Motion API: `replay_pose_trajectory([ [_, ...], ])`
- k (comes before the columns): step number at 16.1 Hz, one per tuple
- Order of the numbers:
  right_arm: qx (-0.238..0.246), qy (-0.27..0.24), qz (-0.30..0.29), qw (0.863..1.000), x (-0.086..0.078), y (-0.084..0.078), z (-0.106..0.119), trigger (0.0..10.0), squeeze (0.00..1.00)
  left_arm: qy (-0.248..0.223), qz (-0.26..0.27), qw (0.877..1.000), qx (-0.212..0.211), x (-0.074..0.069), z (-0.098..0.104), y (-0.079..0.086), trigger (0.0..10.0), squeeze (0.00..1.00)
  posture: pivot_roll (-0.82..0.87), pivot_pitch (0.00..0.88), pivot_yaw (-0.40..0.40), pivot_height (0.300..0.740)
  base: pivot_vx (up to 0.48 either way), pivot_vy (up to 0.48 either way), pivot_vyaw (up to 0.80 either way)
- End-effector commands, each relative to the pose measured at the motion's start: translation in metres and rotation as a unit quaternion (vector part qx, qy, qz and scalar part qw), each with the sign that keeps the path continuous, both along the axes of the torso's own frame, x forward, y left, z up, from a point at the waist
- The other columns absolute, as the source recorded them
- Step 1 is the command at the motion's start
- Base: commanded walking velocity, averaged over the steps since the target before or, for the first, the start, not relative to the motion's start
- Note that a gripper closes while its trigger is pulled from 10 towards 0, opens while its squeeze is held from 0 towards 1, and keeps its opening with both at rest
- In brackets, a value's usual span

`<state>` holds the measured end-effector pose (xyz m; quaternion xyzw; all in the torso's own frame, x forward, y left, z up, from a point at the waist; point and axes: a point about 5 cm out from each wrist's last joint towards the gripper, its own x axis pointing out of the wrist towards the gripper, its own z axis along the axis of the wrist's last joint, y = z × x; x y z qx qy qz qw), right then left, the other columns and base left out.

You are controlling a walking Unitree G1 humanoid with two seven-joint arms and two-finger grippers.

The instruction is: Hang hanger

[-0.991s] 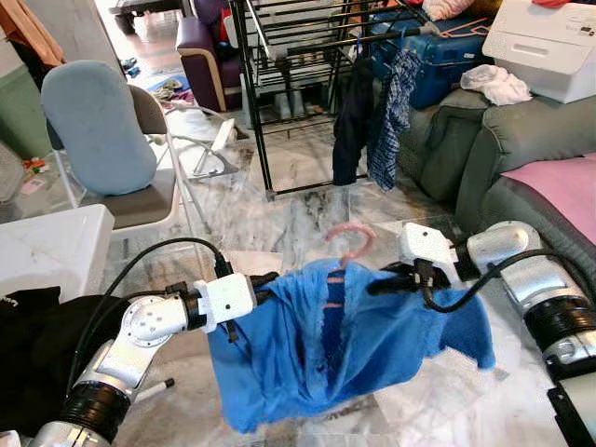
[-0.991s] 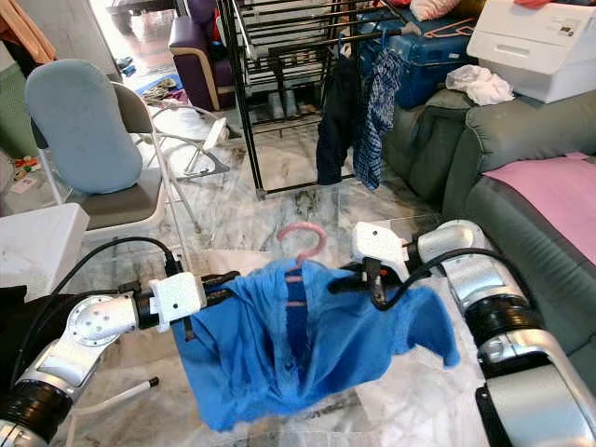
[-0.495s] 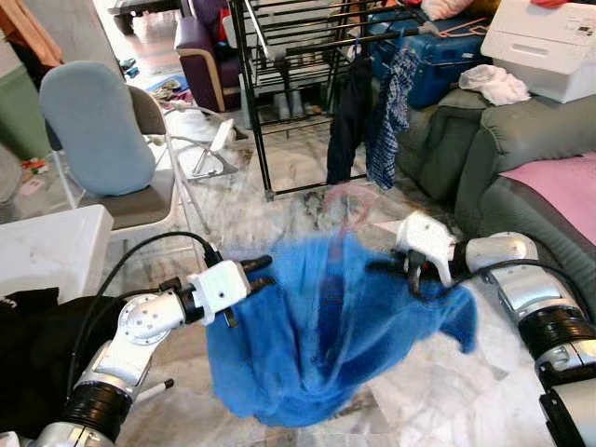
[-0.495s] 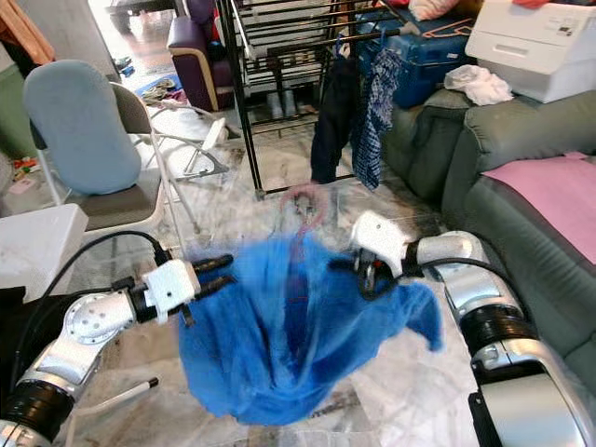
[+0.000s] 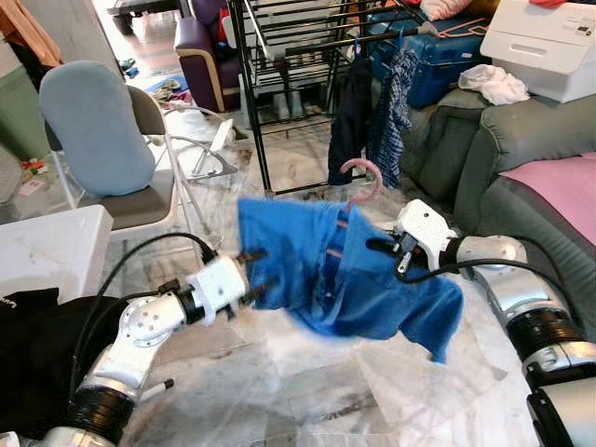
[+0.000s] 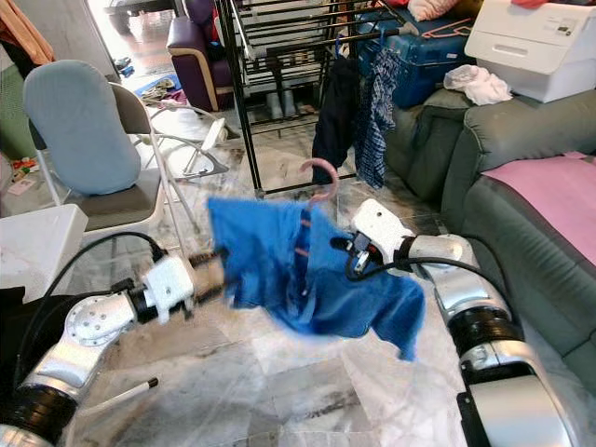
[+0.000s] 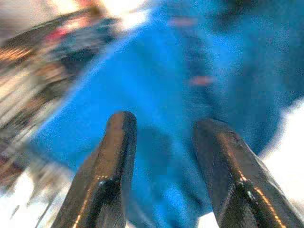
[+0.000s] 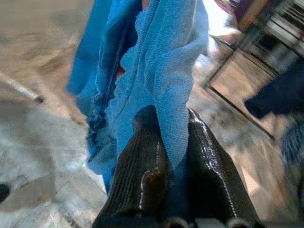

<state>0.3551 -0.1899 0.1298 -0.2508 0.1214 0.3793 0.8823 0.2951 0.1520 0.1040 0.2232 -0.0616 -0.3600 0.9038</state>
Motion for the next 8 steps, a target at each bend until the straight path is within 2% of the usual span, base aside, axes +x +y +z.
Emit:
replay_pose_trajectory([
  [1, 0.013, -0.005, -0.04, 0.999, -0.001, -0.001, -0.005, 0.0, 0.0, 0.012, 0.093, 0.995, -0.032, 0.001, -0.005, 0.009, 10.0, 1.0, -0.12, 0.0, 0.054, 0.74, 0.0, 0.0, 0.0],
  [4, 0.031, -0.002, -0.106, 0.994, -0.005, 0.0, -0.017, 0.0, 0.0, 0.01, 0.208, 0.969, -0.131, -0.008, -0.011, 0.009, 10.0, 1.0, -0.12, 0.0, 0.048, 0.74, 0.0, 0.0, 0.0],
  [5, 0.039, -0.005, -0.141, 0.989, -0.006, -0.003, -0.021, 0.0, 0.0, 0.013, 0.25, 0.955, -0.16, -0.014, -0.014, 0.01, 10.0, 1.0, -0.12, 0.0, 0.046, 0.74, 0.0, 0.0, 0.0],
  [6, 0.058, -0.001, -0.2, 0.978, -0.008, -0.008, -0.024, 0.0, 0.0, 0.014, 0.319, 0.928, -0.191, -0.022, -0.019, 0.012, 10.0, 1.0, -0.11, 0.0, 0.048, 0.74, 0.0, 0.0, 0.0],
  [7, 0.069, -0.003, -0.225, 0.972, -0.01, -0.01, -0.025, 0.0, 0.0, 0.016, 0.348, 0.915, -0.201, -0.026, -0.021, 0.013, 10.0, 1.0, -0.12, 0.0, 0.049, 0.74, 0.0, 0.0, 0.0],
  [8, 0.083, -0.005, -0.252, 0.964, -0.012, -0.012, -0.025, 0.0, 0.0, 0.013, 0.362, 0.911, -0.198, -0.029, -0.022, 0.012, 10.0, 1.0, -0.12, 0.0, 0.049, 0.74, 0.0, 0.0, 0.0],
])
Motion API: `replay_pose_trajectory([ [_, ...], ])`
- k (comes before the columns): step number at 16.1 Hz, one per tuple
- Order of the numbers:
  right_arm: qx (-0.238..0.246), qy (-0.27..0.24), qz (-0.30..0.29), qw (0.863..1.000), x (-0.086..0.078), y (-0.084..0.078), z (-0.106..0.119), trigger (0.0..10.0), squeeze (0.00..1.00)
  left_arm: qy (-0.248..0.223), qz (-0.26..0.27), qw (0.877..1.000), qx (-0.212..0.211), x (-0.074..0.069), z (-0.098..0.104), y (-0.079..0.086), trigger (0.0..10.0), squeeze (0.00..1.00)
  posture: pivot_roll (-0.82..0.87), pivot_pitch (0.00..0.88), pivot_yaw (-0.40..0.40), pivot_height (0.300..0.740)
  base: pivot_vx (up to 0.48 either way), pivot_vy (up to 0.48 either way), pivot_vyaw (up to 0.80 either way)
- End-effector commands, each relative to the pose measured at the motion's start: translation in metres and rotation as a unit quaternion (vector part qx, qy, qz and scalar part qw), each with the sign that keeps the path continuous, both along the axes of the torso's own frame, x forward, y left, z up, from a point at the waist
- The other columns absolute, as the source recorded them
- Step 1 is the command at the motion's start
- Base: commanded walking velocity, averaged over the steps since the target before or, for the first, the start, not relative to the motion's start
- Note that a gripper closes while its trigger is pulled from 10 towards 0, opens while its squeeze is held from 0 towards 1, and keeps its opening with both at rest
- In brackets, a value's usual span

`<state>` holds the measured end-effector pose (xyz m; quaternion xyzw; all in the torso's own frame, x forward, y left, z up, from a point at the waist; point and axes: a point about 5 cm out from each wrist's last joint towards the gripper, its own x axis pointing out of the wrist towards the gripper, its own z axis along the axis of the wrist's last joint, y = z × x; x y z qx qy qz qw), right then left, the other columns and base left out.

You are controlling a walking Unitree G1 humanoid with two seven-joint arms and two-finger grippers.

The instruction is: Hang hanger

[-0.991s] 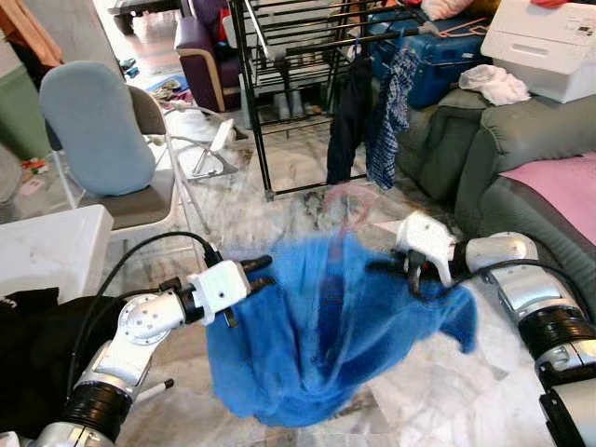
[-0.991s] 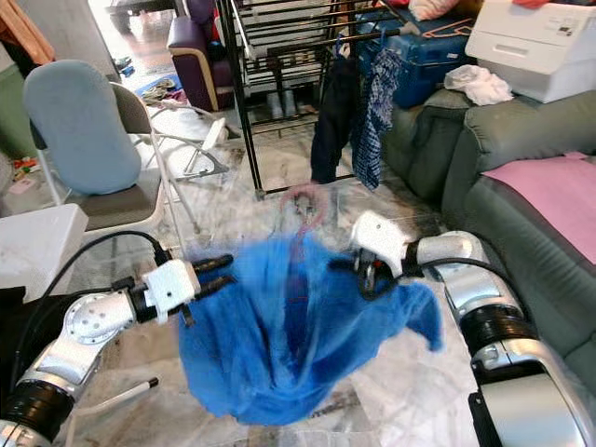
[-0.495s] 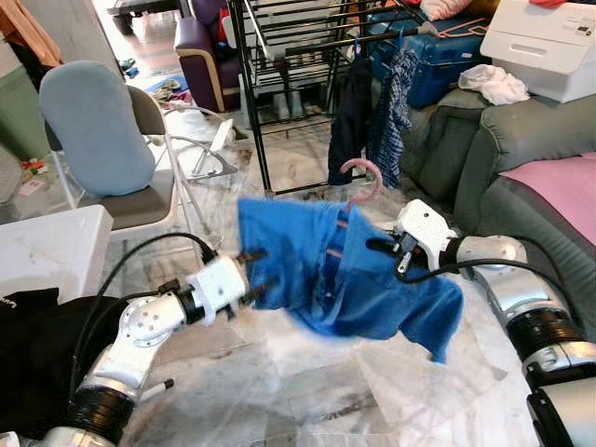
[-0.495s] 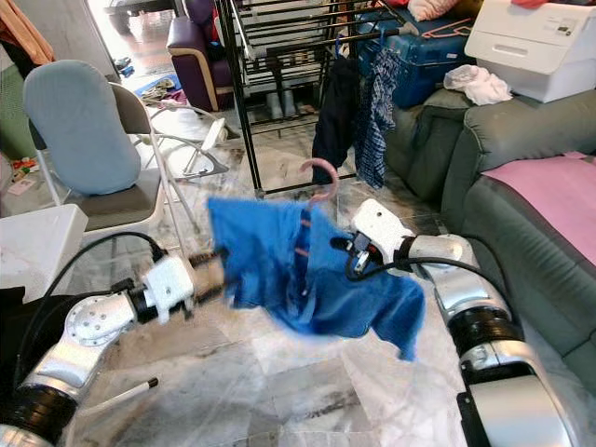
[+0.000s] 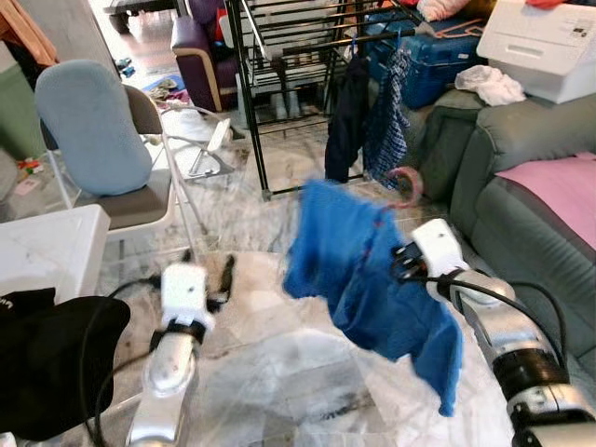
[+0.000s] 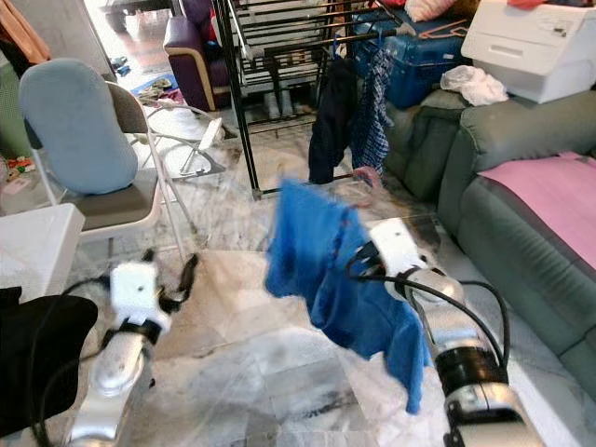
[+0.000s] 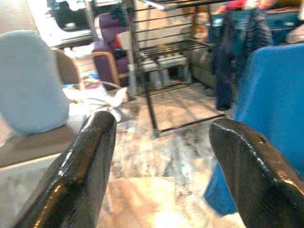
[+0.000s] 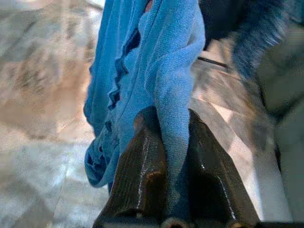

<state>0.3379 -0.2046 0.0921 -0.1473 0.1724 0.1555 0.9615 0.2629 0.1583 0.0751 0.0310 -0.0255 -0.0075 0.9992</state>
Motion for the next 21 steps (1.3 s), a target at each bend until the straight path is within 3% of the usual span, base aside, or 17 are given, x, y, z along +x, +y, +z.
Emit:
replay_pose_trajectory([
  [1, 0.017, -0.025, -0.015, 0.999, 0.004, 0.001, 0.012, 0.0, 0.0, -0.01, 0.008, 1.0, -0.003, 0.0, 0.006, 0.002, 10.0, 1.0, -0.12, 0.0, 0.051, 0.74, 0.0, 0.0, 0.0],
  [2, 0.02, -0.032, -0.041, 0.998, 0.002, -0.001, 0.013, 0.0, 0.0, -0.005, 0.001, 1.0, -0.001, 0.0, 0.004, 0.0, 10.0, 1.0, -0.12, 0.0, 0.05, 0.74, 0.0, 0.0, 0.0],
  [3, 0.026, -0.038, -0.059, 0.997, 0.001, -0.002, 0.014, 0.8, 0.0, -0.005, -0.003, 1.0, -0.003, 0.0, 0.004, -0.001, 10.0, 0.07, -0.13, 0.0, 0.052, 0.74, 0.0, 0.0, 0.0],
  [4, 0.032, -0.043, -0.087, 0.995, -0.002, -0.004, 0.015, 10.0, 0.0, -0.006, 0.0, 1.0, -0.012, 0.002, 0.007, 0.001, 10.0, 0.0, -0.13, 0.0, 0.056, 0.74, 0.0, 0.0, 0.0],
  [9, 0.056, -0.034, -0.139, 0.988, -0.013, -0.002, 0.013, 10.0, 0.0, -0.003, -0.002, 0.999, -0.042, 0.007, 0.011, 0.003, 10.0, 0.0, -0.15, 0.0, 0.071, 0.74, 0.197, 0.0, 0.0],
  [17, 0.049, -0.048, -0.077, 0.995, -0.014, 0.018, 0.021, 10.0, 0.0, 0.002, -0.016, 0.998, -0.057, 0.009, 0.013, -0.006, 10.0, 0.0, -0.15, 0.0, 0.073, 0.74, 0.42, 0.0, 0.0],
  [21, 0.059, -0.052, -0.076, 0.994, -0.013, 0.02, 0.023, 10.0, 0.0, 0.003, -0.019, 0.998, -0.057, 0.01, 0.014, -0.007, 10.0, 0.0, -0.15, 0.0, 0.073, 0.74, 0.427, 0.0, 0.33],
])
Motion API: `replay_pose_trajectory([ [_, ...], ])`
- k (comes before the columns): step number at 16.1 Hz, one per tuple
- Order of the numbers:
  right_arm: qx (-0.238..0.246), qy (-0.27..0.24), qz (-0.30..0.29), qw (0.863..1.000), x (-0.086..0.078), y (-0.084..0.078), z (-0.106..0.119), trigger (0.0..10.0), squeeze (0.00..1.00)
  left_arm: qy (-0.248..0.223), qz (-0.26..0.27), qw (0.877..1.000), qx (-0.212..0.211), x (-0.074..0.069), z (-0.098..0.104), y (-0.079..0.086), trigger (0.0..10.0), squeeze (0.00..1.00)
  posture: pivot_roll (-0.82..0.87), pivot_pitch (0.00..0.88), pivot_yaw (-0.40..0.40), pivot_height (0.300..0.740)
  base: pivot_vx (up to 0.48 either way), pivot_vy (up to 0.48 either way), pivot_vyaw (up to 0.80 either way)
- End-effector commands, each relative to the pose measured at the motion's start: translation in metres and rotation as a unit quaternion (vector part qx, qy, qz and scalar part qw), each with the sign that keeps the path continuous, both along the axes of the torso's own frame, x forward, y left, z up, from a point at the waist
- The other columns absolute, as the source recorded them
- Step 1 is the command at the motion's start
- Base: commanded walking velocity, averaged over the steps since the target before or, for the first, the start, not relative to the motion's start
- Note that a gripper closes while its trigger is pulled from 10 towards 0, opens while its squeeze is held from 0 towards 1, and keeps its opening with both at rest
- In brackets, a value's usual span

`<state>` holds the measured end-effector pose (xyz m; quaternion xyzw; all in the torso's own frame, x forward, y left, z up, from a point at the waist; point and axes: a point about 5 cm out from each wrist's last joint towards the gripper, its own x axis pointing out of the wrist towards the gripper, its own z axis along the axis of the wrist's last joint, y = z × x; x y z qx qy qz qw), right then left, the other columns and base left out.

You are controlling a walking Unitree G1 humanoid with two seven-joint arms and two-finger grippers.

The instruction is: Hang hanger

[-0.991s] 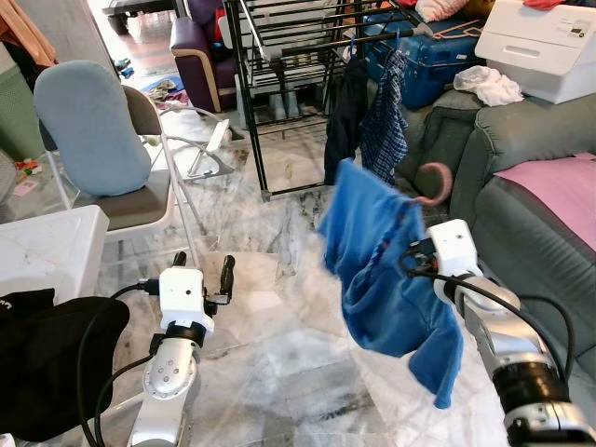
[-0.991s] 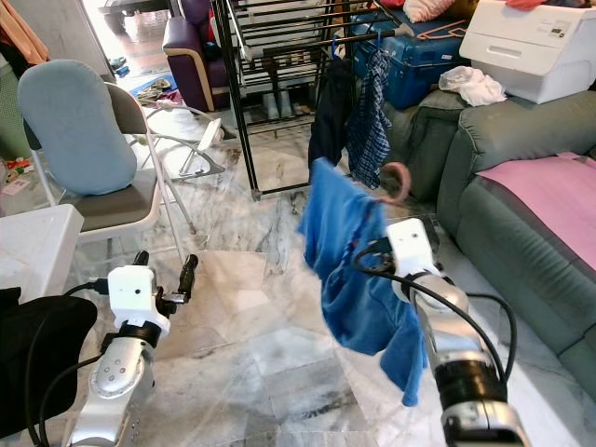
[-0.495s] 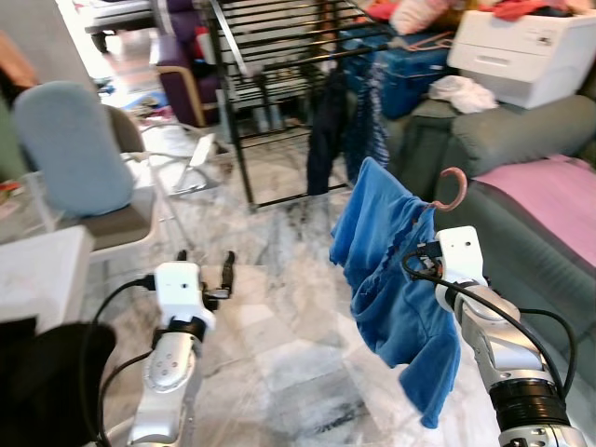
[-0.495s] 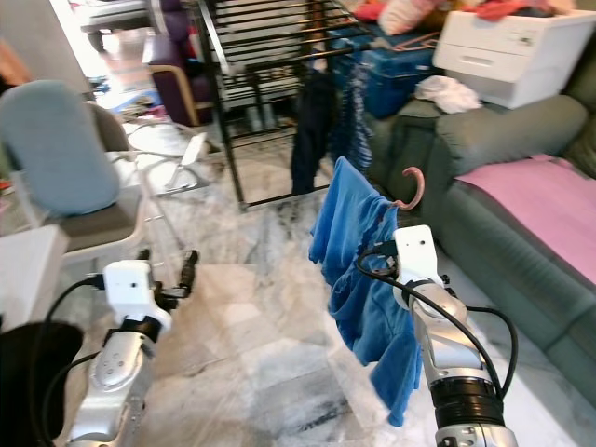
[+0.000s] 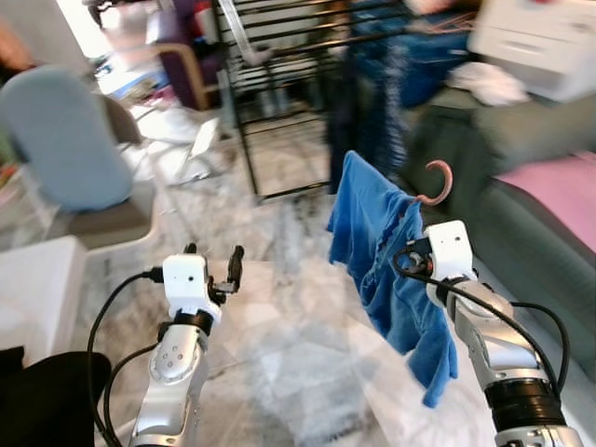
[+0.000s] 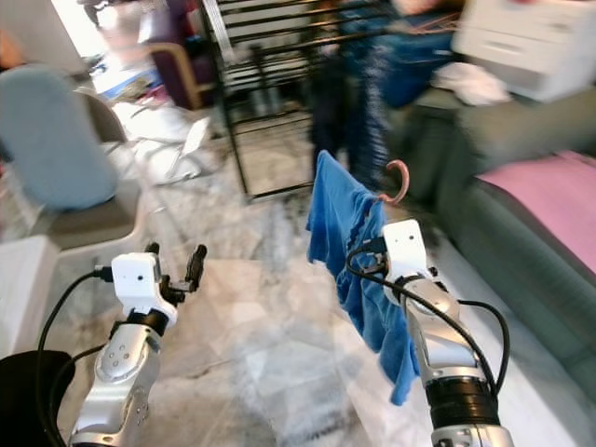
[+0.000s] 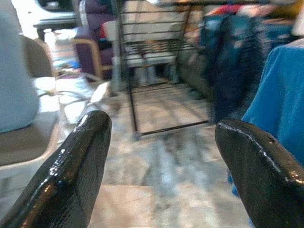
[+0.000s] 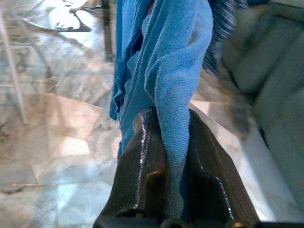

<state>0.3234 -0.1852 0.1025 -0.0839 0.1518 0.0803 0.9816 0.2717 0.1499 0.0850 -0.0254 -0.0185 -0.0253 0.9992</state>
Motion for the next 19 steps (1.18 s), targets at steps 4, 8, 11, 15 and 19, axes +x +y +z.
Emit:
replay_pose_trajectory([
  [4, 0.003, -0.024, 0.01, 1.0, 0.003, 0.002, 0.013, 10.0, 0.0, -0.005, 0.001, 1.0, -0.001, 0.004, 0.005, 0.001, 10.0, 0.0, -0.15, 0.0, 0.074, 0.74, 0.43, 0.0, 0.61],
  [8, 0.009, -0.022, 0.009, 1.0, 0.003, 0.004, 0.012, 10.0, 0.0, -0.003, -0.001, 1.0, 0.001, 0.004, 0.005, 0.0, 10.0, 0.0, -0.15, 0.0, 0.076, 0.74, 0.432, 0.0, 0.0],
  [11, 0.01, -0.019, 0.019, 1.0, 0.003, 0.008, 0.011, 10.0, 0.0, 0.006, 0.003, 1.0, 0.009, 0.006, 0.002, 0.001, 10.0, 0.0, -0.15, 0.0, 0.077, 0.74, 0.454, 0.0, 0.0],
  [15, 0.009, -0.016, 0.025, 1.0, 0.004, 0.012, 0.01, 10.0, 0.0, 0.004, 0.002, 1.0, 0.01, 0.007, 0.003, 0.002, 10.0, 0.0, -0.15, 0.0, 0.078, 0.74, 0.457, 0.0, 0.0],
  [19, 0.008, -0.006, 0.039, 0.999, 0.004, 0.02, 0.004, 10.0, 0.0, 0.007, 0.003, 1.0, 0.009, 0.009, 0.003, 0.001, 10.0, 0.0, -0.15, 0.0, 0.082, 0.74, 0.456, 0.0, 0.0],
])
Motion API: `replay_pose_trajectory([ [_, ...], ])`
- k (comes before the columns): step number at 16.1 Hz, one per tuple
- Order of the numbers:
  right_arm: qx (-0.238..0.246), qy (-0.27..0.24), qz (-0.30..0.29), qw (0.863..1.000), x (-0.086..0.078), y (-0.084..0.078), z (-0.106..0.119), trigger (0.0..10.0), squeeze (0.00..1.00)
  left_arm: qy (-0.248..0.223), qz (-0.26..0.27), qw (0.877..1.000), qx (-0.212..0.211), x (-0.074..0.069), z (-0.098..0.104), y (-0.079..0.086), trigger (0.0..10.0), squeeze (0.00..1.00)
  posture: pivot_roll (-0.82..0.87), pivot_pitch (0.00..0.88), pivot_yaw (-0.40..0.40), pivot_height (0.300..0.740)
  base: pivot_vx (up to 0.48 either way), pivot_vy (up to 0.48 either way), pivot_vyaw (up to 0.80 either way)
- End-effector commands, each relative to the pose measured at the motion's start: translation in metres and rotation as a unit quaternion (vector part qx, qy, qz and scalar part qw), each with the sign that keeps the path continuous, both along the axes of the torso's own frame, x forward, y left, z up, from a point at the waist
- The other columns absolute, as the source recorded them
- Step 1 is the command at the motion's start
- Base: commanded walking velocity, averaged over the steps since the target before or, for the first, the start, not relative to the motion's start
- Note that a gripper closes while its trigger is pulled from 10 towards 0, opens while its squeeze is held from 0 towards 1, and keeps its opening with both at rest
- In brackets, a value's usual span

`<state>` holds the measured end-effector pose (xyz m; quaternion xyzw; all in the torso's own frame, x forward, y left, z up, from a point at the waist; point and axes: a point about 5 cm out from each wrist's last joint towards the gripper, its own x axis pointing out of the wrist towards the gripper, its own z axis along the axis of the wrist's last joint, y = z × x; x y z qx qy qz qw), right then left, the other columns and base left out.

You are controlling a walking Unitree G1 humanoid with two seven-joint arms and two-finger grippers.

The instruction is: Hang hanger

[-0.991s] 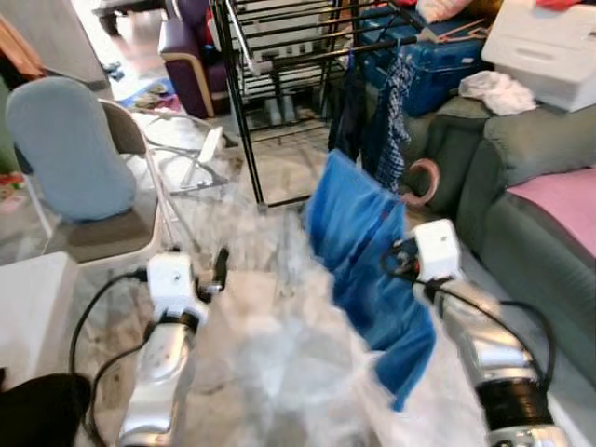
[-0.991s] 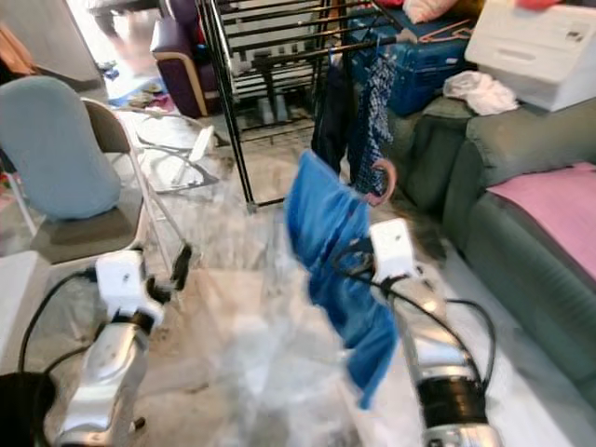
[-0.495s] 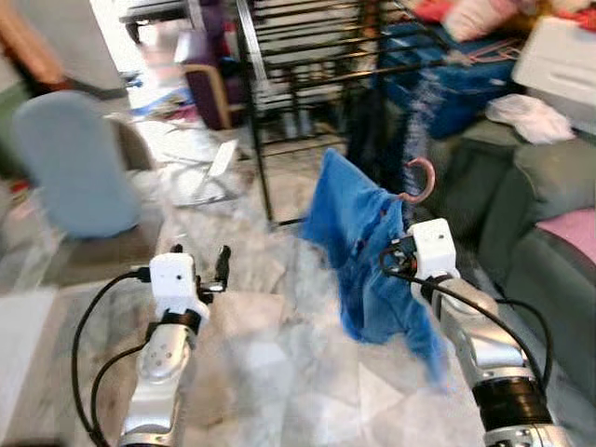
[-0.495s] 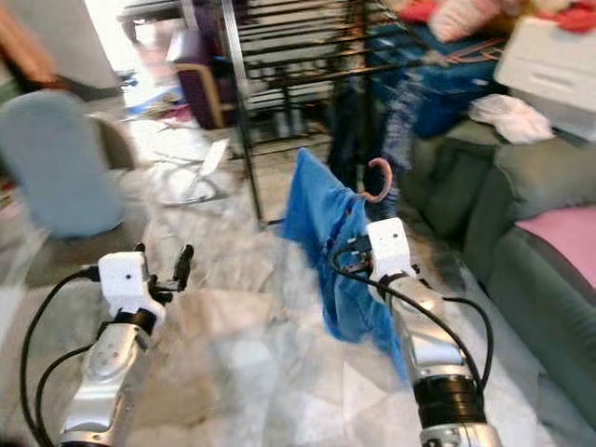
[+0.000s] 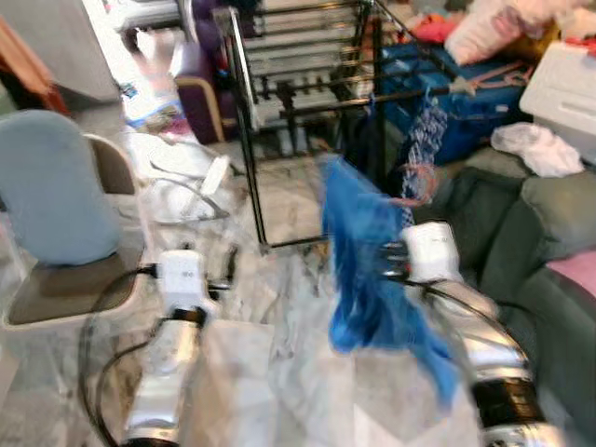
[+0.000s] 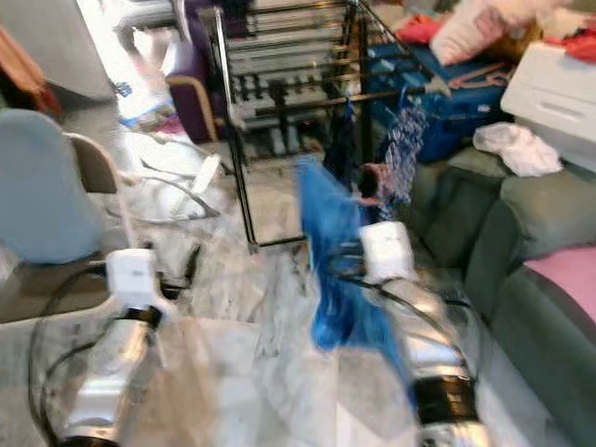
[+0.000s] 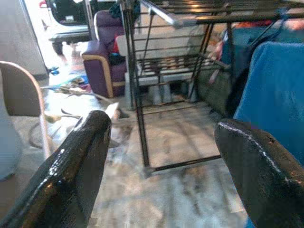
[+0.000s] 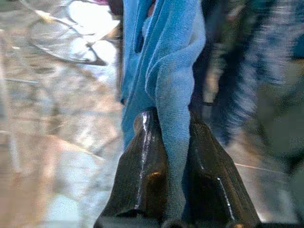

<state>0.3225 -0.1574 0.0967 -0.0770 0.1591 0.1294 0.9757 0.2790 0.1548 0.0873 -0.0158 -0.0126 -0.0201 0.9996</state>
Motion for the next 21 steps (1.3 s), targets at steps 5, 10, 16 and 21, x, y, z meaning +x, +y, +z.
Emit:
replay_pose_trajectory([
  [5, -0.001, -0.017, 0.002, 1.0, 0.0053, 0.0012, 0.0085, 10.0, 0.0, 0.004, -0.008, 1.0, 0.004, 0.0029, 0.0014, -0.0056, 10.0, 0.0, -0.14, 0.0, 0.088, 0.74, 0.404, 0.215, 0.0],
  [10, -0.003, -0.017, -0.003, 1.0, 0.0064, 0.0024, 0.0076, 10.0, 0.0, 0.005, -0.016, 1.0, 0.003, 0.0032, 0.0016, -0.0107, 10.0, 0.0, -0.14, 0.0, 0.092, 0.74, 0.392, 0.274, 0.0],
  [16, -0.01, -0.015, -0.024, 1.0, 0.009, -0.0002, 0.0066, 10.0, 0.0, 0.006, -0.019, 1.0, 0.004, 0.0032, 0.0015, -0.0111, 10.0, 0.0, -0.14, 0.0, 0.092, 0.74, 0.396, 0.269, 0.0],
  [21, -0.017, -0.016, -0.031, 0.999, 0.0117, -0.0027, 0.007, 10.0, 0.0, 0.007, -0.021, 1.0, 0.002, 0.0028, 0.0011, -0.0133, 10.0, 0.0, -0.14, 0.0, 0.089, 0.74, 0.411, 0.246, 0.0],
])
